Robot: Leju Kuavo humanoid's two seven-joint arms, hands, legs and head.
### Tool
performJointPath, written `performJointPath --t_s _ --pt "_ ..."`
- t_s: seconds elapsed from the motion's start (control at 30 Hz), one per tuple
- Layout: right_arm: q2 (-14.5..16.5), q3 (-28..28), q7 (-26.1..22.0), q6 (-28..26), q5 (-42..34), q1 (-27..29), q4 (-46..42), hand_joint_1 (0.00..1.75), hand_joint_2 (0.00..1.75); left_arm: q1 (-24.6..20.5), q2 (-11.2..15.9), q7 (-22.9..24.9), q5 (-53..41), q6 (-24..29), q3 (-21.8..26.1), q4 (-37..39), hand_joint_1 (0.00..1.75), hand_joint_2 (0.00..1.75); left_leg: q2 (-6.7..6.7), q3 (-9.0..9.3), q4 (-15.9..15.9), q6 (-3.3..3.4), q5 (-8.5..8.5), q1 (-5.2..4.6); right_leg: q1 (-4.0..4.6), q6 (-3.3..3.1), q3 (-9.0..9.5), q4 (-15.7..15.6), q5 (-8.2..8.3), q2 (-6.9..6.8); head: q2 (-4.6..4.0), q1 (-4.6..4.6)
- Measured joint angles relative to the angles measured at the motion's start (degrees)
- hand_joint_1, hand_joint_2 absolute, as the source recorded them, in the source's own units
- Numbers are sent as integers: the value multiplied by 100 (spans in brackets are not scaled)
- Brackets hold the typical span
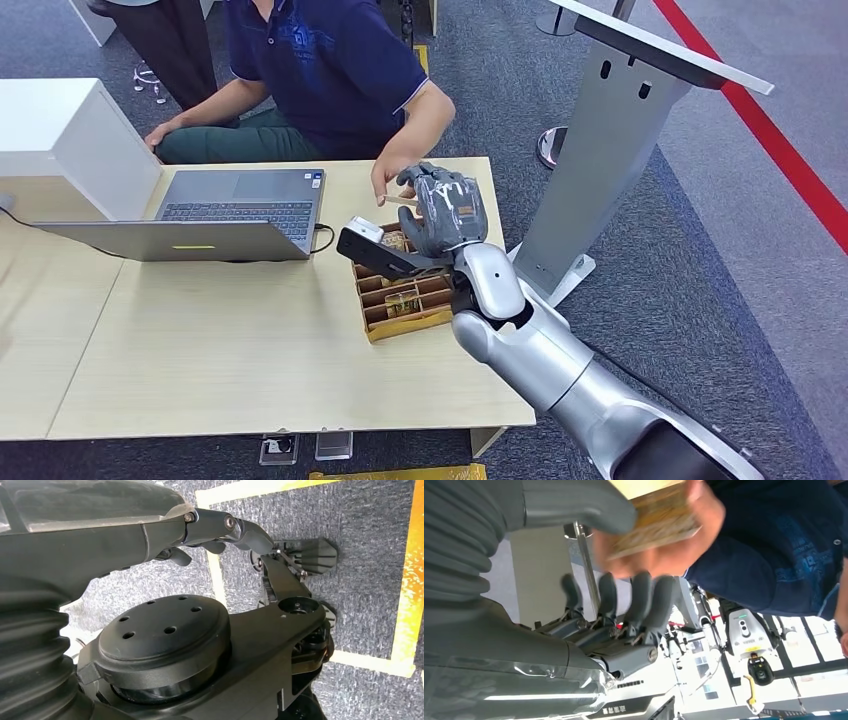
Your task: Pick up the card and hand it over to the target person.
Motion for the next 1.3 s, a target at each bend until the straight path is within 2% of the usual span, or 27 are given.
performJointPath --t_s 0.17,0.37,0.53,0.67,1.0,1.3 --pt "-179 -294 -262 -171 -542 345 -600 0 175 6 25 -57 58 -4 45 -1 0 175 -7 -1 -3 0 2 1 1 0 1 -4 1 -6 0 0" --pt "-640 -842 -1047 -437 -2240 1366 -2001 0 175 75 69 -82 115 -15 66 0 0 175 -27 0 -1 1 1 4 4 1 8 -8 -5 -27 0 0" --pt "-897 -1258 -1933 -86 -4001 2301 -2855 0 175 166 113 -131 204 7 143 -1 0 175 -35 0 -3 2 1 4 4 2 10 -12 -7 -35 0 0" --pt "-971 -1457 -2425 289 -4944 2849 -2998 0 175 274 149 -237 302 29 254 -4 0 175 -38 4 -8 1 1 4 4 1 14 -18 -7 -36 0 0" --pt "-979 -1901 -2933 660 -5742 3989 -2661 0 175 362 146 -438 443 68 442 -21 0 175 -29 5 -7 0 -1 2 2 3 12 -17 -7 -29 0 0" --pt "-885 -1982 -3235 523 -6013 4198 -2202 0 175 345 150 -352 415 83 404 -19 0 175 -10 4 -7 -1 -2 2 2 1 6 -15 -3 -10 0 0"
